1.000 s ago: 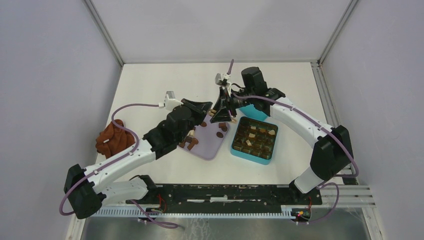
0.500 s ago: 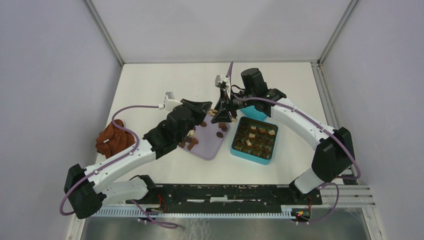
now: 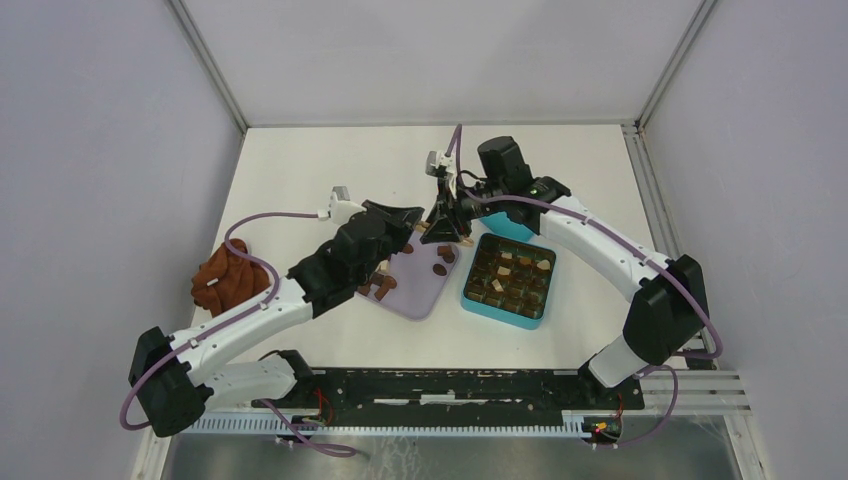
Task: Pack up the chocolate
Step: Adjust the clamp.
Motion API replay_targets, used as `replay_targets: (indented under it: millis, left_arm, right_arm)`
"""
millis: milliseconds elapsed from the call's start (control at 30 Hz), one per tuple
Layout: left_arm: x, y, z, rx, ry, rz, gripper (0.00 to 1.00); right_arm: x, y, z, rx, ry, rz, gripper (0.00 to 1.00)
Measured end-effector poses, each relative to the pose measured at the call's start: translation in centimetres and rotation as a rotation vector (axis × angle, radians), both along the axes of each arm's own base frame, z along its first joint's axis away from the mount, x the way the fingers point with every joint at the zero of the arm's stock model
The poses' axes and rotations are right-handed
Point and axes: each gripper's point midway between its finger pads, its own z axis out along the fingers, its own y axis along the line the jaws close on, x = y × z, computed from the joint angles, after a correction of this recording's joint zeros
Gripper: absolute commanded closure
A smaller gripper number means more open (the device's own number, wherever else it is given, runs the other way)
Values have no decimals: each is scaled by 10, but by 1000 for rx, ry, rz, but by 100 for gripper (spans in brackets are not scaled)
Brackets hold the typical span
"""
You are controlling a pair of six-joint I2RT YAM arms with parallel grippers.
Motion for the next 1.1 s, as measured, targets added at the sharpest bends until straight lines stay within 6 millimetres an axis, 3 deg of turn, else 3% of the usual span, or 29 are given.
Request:
replay_targets:
  millis: [133,333,500,633,733,967,1100]
  left_arm:
    - [0,0,-1,3,4,-1,87]
    - [0,1,-2,5,5,1,87]
    - [0,1,-2,4,5,2,86]
    - [0,1,-2,2,6,3,85]
    - [0,1,-2,-8,11,7,75]
    - [-1,2,-1,-29,25,18,26]
    - [-4,8,-3,-4,42,25,21]
  right_arm:
    - [2,-1,-3,-13,-2,-16,67]
    - [1,0,-3,-15,-4,-13,53]
    - [-1,1,-4,-17,-14,-1,55]
    - [-1,3,-4,-20,-23,6,67]
    - [3,4,-5,-30,-31,-2,71]
    - [1,4,-7,-41,-37,1,73]
    - [1,5,-7,-41,-38,3,71]
